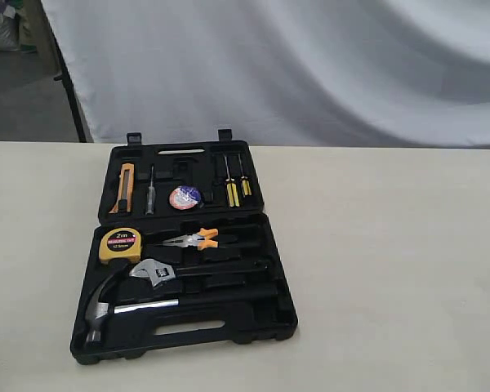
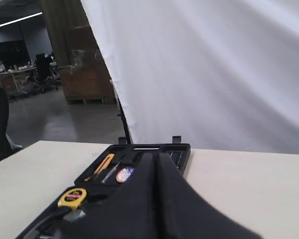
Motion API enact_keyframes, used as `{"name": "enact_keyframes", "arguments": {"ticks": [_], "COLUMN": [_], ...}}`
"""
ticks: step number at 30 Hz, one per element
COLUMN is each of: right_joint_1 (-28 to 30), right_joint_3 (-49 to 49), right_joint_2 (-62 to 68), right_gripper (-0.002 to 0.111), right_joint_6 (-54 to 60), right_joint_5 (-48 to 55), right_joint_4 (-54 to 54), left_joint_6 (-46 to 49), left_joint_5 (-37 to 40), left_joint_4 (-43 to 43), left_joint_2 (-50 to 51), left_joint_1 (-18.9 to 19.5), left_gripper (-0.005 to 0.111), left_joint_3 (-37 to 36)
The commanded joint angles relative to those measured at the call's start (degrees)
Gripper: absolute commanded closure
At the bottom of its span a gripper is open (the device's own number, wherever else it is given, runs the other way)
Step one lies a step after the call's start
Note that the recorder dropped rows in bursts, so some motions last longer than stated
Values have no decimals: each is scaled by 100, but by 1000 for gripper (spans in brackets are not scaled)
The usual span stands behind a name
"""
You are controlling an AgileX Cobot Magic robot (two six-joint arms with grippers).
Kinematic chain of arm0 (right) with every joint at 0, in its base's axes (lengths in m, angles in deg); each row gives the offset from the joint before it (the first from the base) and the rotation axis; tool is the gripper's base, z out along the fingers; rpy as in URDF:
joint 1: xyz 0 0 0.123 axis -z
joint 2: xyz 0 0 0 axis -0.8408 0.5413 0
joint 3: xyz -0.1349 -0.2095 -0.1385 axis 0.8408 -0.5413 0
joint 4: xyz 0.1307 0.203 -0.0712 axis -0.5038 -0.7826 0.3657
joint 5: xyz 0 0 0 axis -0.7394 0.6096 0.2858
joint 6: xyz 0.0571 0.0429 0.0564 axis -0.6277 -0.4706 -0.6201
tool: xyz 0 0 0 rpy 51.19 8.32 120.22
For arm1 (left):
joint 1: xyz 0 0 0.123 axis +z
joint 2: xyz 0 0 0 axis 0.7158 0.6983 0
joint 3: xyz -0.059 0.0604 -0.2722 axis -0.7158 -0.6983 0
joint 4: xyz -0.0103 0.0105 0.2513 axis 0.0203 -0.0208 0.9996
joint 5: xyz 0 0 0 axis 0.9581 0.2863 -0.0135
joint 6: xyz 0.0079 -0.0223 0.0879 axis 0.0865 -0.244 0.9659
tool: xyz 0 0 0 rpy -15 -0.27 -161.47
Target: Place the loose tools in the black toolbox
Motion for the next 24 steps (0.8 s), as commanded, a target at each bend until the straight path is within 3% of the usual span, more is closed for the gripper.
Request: {"name": "enact_keyframes", "arguments": {"ticks": [1,18,20,24], "right_joint_1": [16,67,318,1354], "right_joint_3": [-596,-925,-925,-925], "right_joint_2": [-375,-665,-696,-950], "right_gripper": [109,109,109,109], "right_joint_6": [891,1308,1308,1065], "right_joint_5": [-363,102,116,116], "right_joint_4": [-838,-1182,-1182,-1233], "left_joint_6": [0,0,0,0], "left_joint_5": [-4,-4,-4,-4], "left_joint_4": [-46,-46,-46,-46], "left_joint_2": [-18,-18,-18,-18], "left_joint_1": [-50,-50,-50,-50], "left_gripper": [106,106,106,106], "left_joint_3": [-9,-9,-9,-9]}}
